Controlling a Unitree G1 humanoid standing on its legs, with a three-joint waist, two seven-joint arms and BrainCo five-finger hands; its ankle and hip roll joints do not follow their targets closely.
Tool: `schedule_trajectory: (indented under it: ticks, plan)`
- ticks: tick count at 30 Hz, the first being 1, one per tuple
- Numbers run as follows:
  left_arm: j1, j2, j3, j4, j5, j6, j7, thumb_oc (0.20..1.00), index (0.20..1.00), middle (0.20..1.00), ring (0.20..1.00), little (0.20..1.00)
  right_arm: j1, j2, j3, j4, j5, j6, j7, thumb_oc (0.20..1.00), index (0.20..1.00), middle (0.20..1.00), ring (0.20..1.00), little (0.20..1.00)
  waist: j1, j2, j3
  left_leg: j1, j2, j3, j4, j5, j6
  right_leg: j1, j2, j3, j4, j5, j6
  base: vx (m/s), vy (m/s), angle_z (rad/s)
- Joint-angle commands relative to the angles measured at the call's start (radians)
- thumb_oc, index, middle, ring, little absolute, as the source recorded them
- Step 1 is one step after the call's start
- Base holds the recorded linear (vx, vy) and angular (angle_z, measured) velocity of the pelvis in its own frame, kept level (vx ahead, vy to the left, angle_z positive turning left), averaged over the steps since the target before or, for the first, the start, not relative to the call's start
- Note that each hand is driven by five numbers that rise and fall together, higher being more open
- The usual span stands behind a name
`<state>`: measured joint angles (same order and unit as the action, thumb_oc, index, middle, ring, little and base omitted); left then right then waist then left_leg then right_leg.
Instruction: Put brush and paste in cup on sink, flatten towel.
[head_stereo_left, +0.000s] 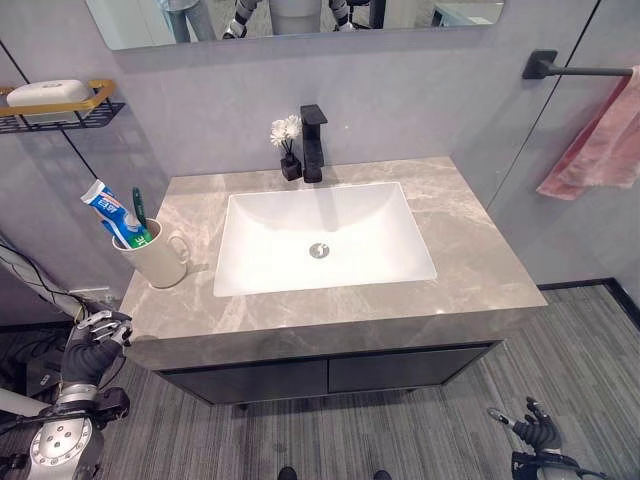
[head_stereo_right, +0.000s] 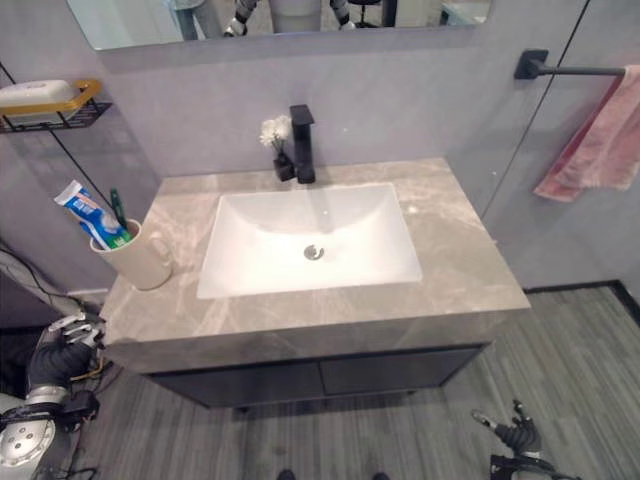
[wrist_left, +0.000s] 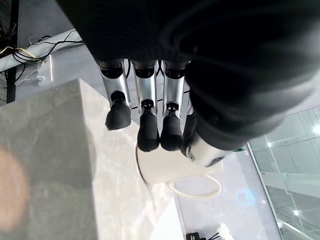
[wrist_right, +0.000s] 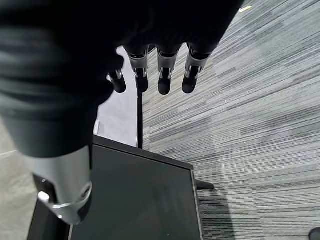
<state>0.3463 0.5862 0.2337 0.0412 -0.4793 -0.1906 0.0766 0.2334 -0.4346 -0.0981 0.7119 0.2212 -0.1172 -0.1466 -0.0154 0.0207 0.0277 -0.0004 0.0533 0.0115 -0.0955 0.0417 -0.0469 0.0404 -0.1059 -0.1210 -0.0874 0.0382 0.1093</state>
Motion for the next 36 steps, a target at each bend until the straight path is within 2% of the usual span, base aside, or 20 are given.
schedule_trajectory:
  ticks: [1, 3, 4, 9, 10, 11, 13, 14, 15, 17, 18, 19, 21, 26, 29, 30, 32, 33, 35, 36]
  plan:
    - [-0.053, 0.07, 0.061, -0.022, -0.039, -0.037, -0.011, 0.2, 0.2, 0.2, 0.2, 0.2, -0.064, -0.015, 0.0, -0.028, -0.027, -0.015, 0.014, 1.0, 1.0, 1.0, 1.0, 1.0, 0.005, -0.06, 0.031, -0.007, -0.021, 0.016, 0.09, -0.059, 0.026, -0.011, -0.089, 0.013, 0.016, 0.04, 0.05, -0.04, 0.176, 0.05]
    - [-0.048, 0.075, 0.057, -0.044, -0.053, -0.037, -0.039, 0.2, 0.2, 0.2, 0.2, 0.2, -0.066, -0.019, -0.014, -0.022, -0.045, -0.013, 0.022, 1.0, 1.0, 1.0, 1.0, 1.0, 0.008, -0.064, 0.042, -0.048, -0.062, 0.014, 0.152, -0.094, 0.045, -0.025, -0.125, 0.02, 0.027, 0.074, 0.068, -0.05, 0.314, 0.07]
    - [-0.045, 0.081, 0.053, -0.06, -0.068, -0.036, -0.055, 0.2, 0.2, 0.2, 0.2, 0.2, -0.065, -0.023, -0.02, -0.02, -0.058, -0.01, 0.025, 1.0, 1.0, 1.0, 1.0, 1.0, 0.006, -0.06, 0.042, -0.053, -0.092, 0.02, 0.145, -0.1, 0.065, -0.055, -0.156, 0.048, 0.045, 0.12, 0.087, -0.05, 0.337, 0.03]
    - [-0.052, 0.1, 0.06, -0.074, -0.073, -0.037, -0.062, 0.2, 0.2, 0.2, 0.2, 0.2, -0.069, -0.023, -0.026, -0.017, -0.085, -0.002, 0.022, 1.0, 1.0, 1.0, 1.0, 1.0, -0.005, -0.047, 0.069, -0.049, -0.118, 0.039, 0.13, -0.096, 0.092, -0.131, -0.175, 0.111, 0.13, 0.166, 0.097, -0.07, 0.193, -0.15]
    - [-0.051, 0.099, 0.062, -0.071, -0.072, -0.038, -0.064, 0.2, 0.2, 0.2, 0.2, 0.2, -0.069, -0.02, -0.026, -0.014, -0.087, -0.001, 0.022, 1.0, 1.0, 1.0, 1.0, 1.0, -0.004, -0.045, 0.076, -0.046, -0.119, 0.049, 0.125, -0.097, 0.096, -0.144, -0.168, 0.109, 0.136, 0.157, 0.093, -0.1, 0.179, -0.23]
    - [-0.056, 0.095, 0.064, -0.068, -0.068, -0.037, -0.064, 0.2, 0.2, 0.2, 0.2, 0.2, -0.07, -0.014, -0.022, -0.009, -0.091, 0.0, 0.019, 1.0, 1.0, 1.0, 1.0, 1.0, -0.007, -0.043, 0.083, -0.043, -0.12, 0.061, 0.116, -0.094, 0.098, -0.155, -0.14, 0.093, 0.143, 0.133, 0.084, -0.06, 0.139, -0.32]
    - [-0.075, 0.091, 0.055, -0.051, -0.065, -0.031, -0.062, 0.2, 0.2, 0.2, 0.2, 0.2, -0.06, -0.002, -0.018, -0.004, -0.083, -0.004, 0.024, 1.0, 1.0, 1.0, 1.0, 1.0, -0.02, -0.041, 0.084, -0.04, -0.117, 0.057, 0.109, -0.087, 0.103, -0.166, -0.07, 0.115, 0.16, 0.068, 0.062, -0.02, 0.074, -0.27]
    - [-0.076, 0.092, 0.054, -0.05, -0.065, -0.031, -0.062, 0.2, 0.2, 0.2, 0.2, 0.2, -0.06, -0.002, -0.018, -0.004, -0.082, -0.004, 0.024, 1.0, 1.0, 1.0, 1.0, 1.0, -0.019, -0.041, 0.084, -0.039, -0.116, 0.057, 0.108, -0.088, 0.103, -0.167, -0.069, 0.115, 0.166, 0.065, 0.061, 0.01, 0.039, -0.06]
    - [-0.096, 0.09, 0.046, -0.036, -0.061, -0.028, -0.061, 0.2, 0.2, 0.2, 0.2, 0.2, -0.052, 0.005, -0.011, -0.003, -0.079, -0.007, 0.026, 1.0, 1.0, 1.0, 1.0, 1.0, -0.031, -0.04, 0.083, -0.034, -0.117, 0.053, 0.098, -0.081, 0.106, -0.175, -0.014, 0.148, 0.184, 0.029, 0.045, 0.01, 0.017, 0.1]
    - [-0.098, 0.09, 0.044, -0.032, -0.059, -0.028, -0.058, 0.2, 0.2, 0.2, 0.2, 0.2, -0.051, 0.004, -0.005, -0.006, -0.082, -0.008, 0.026, 1.0, 1.0, 1.0, 1.0, 1.0, -0.027, -0.041, 0.084, -0.026, -0.115, 0.059, 0.087, -0.078, 0.107, -0.173, 0.005, 0.135, 0.188, 0.018, 0.034, 0.02, -0.006, 0.23]
    - [-0.1, 0.09, 0.04, -0.037, -0.06, -0.026, -0.053, 0.2, 0.2, 0.2, 0.2, 0.2, -0.048, 0.0, 0.008, -0.013, -0.084, -0.012, 0.025, 1.0, 1.0, 1.0, 1.0, 1.0, -0.02, -0.047, 0.082, -0.015, -0.113, 0.067, 0.077, -0.076, 0.105, -0.174, 0.033, 0.104, 0.188, 0.008, 0.021, 0.02, -0.028, 0.12]
    - [-0.1, 0.09, 0.039, -0.037, -0.06, -0.026, -0.053, 0.2, 0.2, 0.2, 0.2, 0.2, -0.048, 0.0, 0.008, -0.013, -0.084, -0.012, 0.025, 1.0, 1.0, 1.0, 1.0, 1.0, -0.02, -0.047, 0.083, -0.014, -0.112, 0.067, 0.076, -0.075, 0.105, -0.174, 0.034, 0.103, 0.188, 0.008, 0.02, 0.02, -0.041, -0.08]
    - [-0.094, 0.077, 0.048, -0.048, -0.058, -0.027, -0.039, 0.2, 0.2, 0.2, 0.2, 0.2, -0.059, -0.01, 0.017, -0.011, -0.088, -0.012, 0.02, 1.0, 1.0, 1.0, 1.0, 1.0, 0.001, -0.058, 0.089, -0.01, -0.108, 0.09, 0.087, -0.081, 0.096, -0.175, 0.049, 0.011, 0.182, -0.001, 0.008, 0.02, -0.067, -0.18]
    - [-0.094, 0.045, 0.035, -0.046, -0.074, -0.031, -0.05, 0.2, 0.2, 0.2, 0.2, 0.2, -0.073, -0.036, 0.016, 0.0, -0.084, -0.013, 0.016, 1.0, 1.0, 1.0, 1.0, 1.0, -0.004, -0.061, 0.084, -0.001, -0.101, 0.087, 0.128, -0.104, 0.085, -0.15, 0.081, 0.043, 0.16, -0.012, -0.007, 0.08, -0.101, -0.15]
    - [-0.109, 0.034, 0.01, -0.031, -0.092, -0.03, -0.06, 0.2, 0.2, 0.2, 0.2, 0.2, -0.061, -0.049, 0.009, -0.007, -0.079, -0.016, 0.02, 1.0, 1.0, 1.0, 1.0, 1.0, -0.012, -0.062, 0.094, -0.026, -0.107, 0.072, 0.233, -0.133, 0.073, -0.126, 0.089, 0.062, 0.142, -0.022, -0.027, 0.08, -0.107, 0.05]
    - [-0.129, 0.032, -0.012, -0.026, -0.105, -0.036, -0.067, 0.2, 0.2, 0.2, 0.2, 0.2, -0.054, -0.07, 0.0, -0.016, -0.082, -0.022, 0.016, 1.0, 1.0, 1.0, 1.0, 1.0, -0.013, -0.066, 0.123, -0.106, -0.115, 0.057, 0.4, -0.116, 0.039, -0.106, 0.08, 0.048, 0.132, -0.023, -0.043, -0.01, -0.109, 0.41]
    - [-0.151, 0.022, -0.036, -0.022, -0.114, -0.039, -0.065, 0.2, 0.2, 0.2, 0.2, 0.2, -0.054, -0.093, -0.007, -0.011, -0.091, -0.019, 0.01, 1.0, 1.0, 1.0, 1.0, 1.0, -0.006, -0.067, 0.147, -0.181, -0.124, 0.016, 0.53, -0.064, -0.007, -0.095, 0.071, 0.031, 0.134, -0.03, -0.06, -0.03, -0.089, 0.67]
    - [-0.159, 0.02, -0.049, -0.019, -0.113, -0.042, -0.063, 0.2, 0.2, 0.2, 0.2, 0.2, -0.053, -0.1, -0.009, -0.007, -0.099, -0.017, 0.004, 1.0, 1.0, 1.0, 1.0, 1.0, -0.01, -0.068, 0.151, -0.209, -0.112, 0.008, 0.544, -0.05, -0.017, -0.092, 0.064, 0.021, 0.134, -0.033, -0.059, 0.0, -0.019, 0.56]
    - [-0.169, 0.017, -0.055, -0.015, -0.12, -0.036, -0.065, 0.2, 0.2, 0.2, 0.2, 0.2, -0.041, -0.098, -0.021, 0.0, -0.102, -0.013, -0.002, 1.0, 1.0, 1.0, 1.0, 1.0, -0.026, -0.071, 0.134, -0.207, -0.028, 0.054, 0.43, -0.054, -0.009, -0.076, 0.047, 0.003, 0.116, -0.043, -0.05, 0.08, 0.034, 0.28]
    - [-0.167, 0.019, -0.06, -0.012, -0.122, -0.035, -0.068, 0.2, 0.2, 0.2, 0.2, 0.2, -0.036, -0.096, -0.024, 0.0, -0.1, -0.012, -0.004, 1.0, 1.0, 1.0, 1.0, 1.0, -0.024, -0.073, 0.128, -0.195, -0.005, 0.05, 0.374, -0.051, -0.007, -0.068, 0.045, 0.004, 0.111, -0.046, -0.047, 0.15, 0.082, 0.31]
